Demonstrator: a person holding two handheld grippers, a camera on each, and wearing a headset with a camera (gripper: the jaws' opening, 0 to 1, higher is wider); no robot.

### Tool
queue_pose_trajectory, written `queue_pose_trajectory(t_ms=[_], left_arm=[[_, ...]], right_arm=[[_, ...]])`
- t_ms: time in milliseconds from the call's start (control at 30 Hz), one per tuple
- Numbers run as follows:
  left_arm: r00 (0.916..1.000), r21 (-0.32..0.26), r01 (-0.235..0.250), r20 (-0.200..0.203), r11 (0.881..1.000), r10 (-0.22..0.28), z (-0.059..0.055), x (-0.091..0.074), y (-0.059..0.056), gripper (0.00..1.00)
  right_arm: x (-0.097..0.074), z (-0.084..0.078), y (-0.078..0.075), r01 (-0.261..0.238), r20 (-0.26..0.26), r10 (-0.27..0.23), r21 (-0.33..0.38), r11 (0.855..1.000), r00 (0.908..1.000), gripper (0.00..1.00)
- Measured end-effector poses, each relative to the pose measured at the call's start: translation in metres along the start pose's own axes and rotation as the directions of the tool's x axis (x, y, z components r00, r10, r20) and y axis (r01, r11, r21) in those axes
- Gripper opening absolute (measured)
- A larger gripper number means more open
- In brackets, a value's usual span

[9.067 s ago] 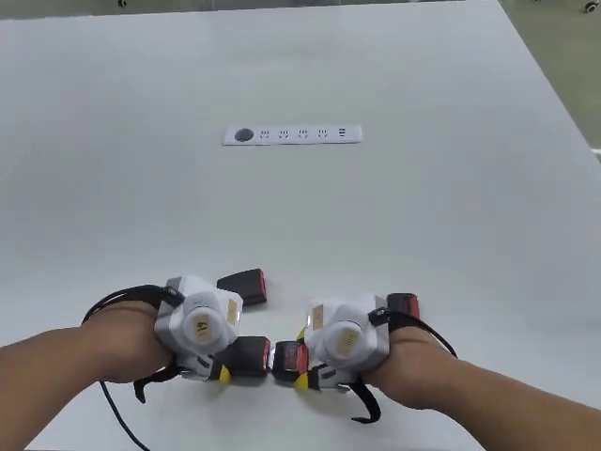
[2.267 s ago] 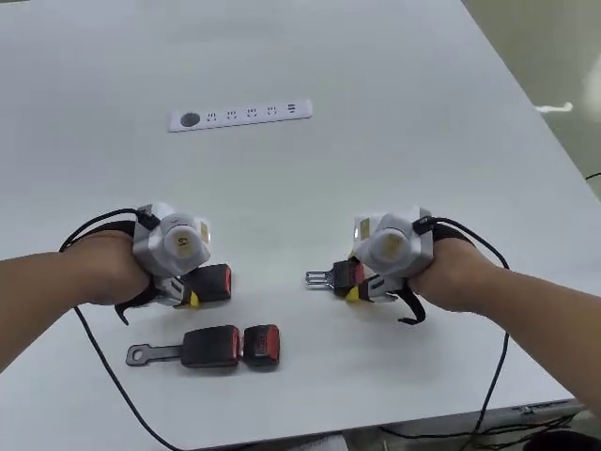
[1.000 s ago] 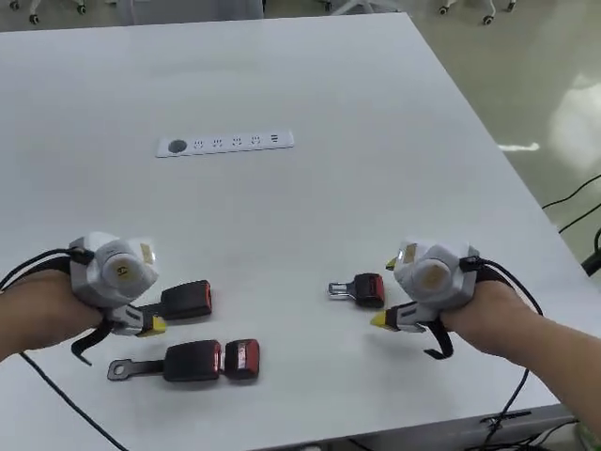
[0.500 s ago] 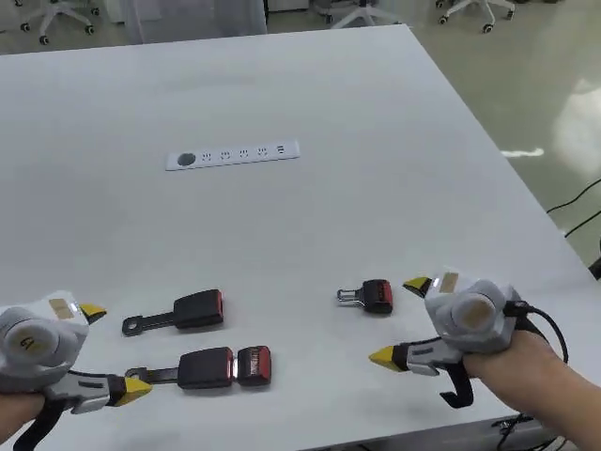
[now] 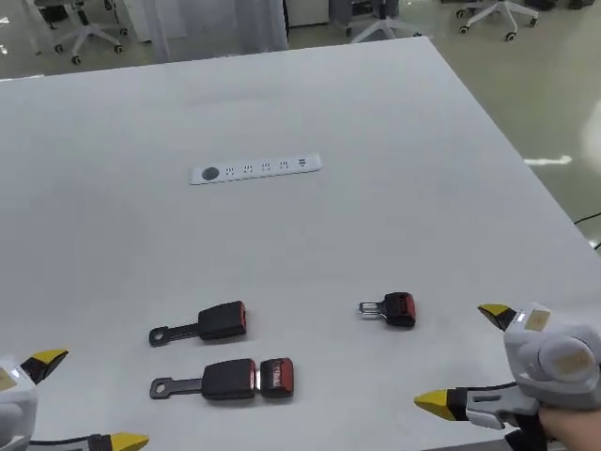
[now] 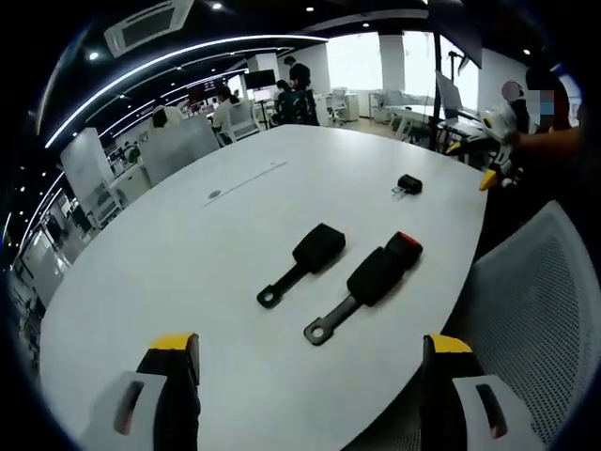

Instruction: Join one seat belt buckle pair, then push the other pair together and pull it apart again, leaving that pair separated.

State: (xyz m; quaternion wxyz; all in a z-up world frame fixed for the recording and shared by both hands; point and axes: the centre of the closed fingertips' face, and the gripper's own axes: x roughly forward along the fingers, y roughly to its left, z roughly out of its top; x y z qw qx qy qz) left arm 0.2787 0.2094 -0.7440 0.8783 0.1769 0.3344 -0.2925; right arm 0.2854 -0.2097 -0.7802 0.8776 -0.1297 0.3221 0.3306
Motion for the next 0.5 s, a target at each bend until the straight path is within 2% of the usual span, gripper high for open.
queue_pose_trajectory(t_ms=[67, 300, 400, 500], left_arm=[[0.9999, -0.027, 0.006, -0.011, 1.0, -0.006, -0.0035, -0.0001, -0.001, 1.0], [0.9993, -0.03, 0.003, -0.036, 1.0, -0.004, -0.0102, 0.002, -0.0027, 1.0], [0.9996, -0.033, 0.002, -0.03, 0.999, -0.003, -0.0089, 0.0019, -0.0019, 1.0], [1.0, -0.041, 0.0, -0.003, 0.999, -0.001, -0.0047, 0.0016, 0.0, 1.0]], right_arm=[[-0.001, -0.0016, 0.0007, 0.008, 0.003, -0.008, 0.011, 1.0, 1.0, 1.0], [-0.0036, 0.0017, 0.001, 0.023, 0.022, -0.024, 0.029, 0.999, 0.9995, 1.0], [-0.0038, 0.0019, 0.0014, 0.024, 0.022, -0.024, 0.032, 0.999, 0.9995, 1.0], [-0.0037, 0.0029, 0.0032, 0.022, 0.021, -0.022, 0.026, 0.999, 0.9995, 1.0]])
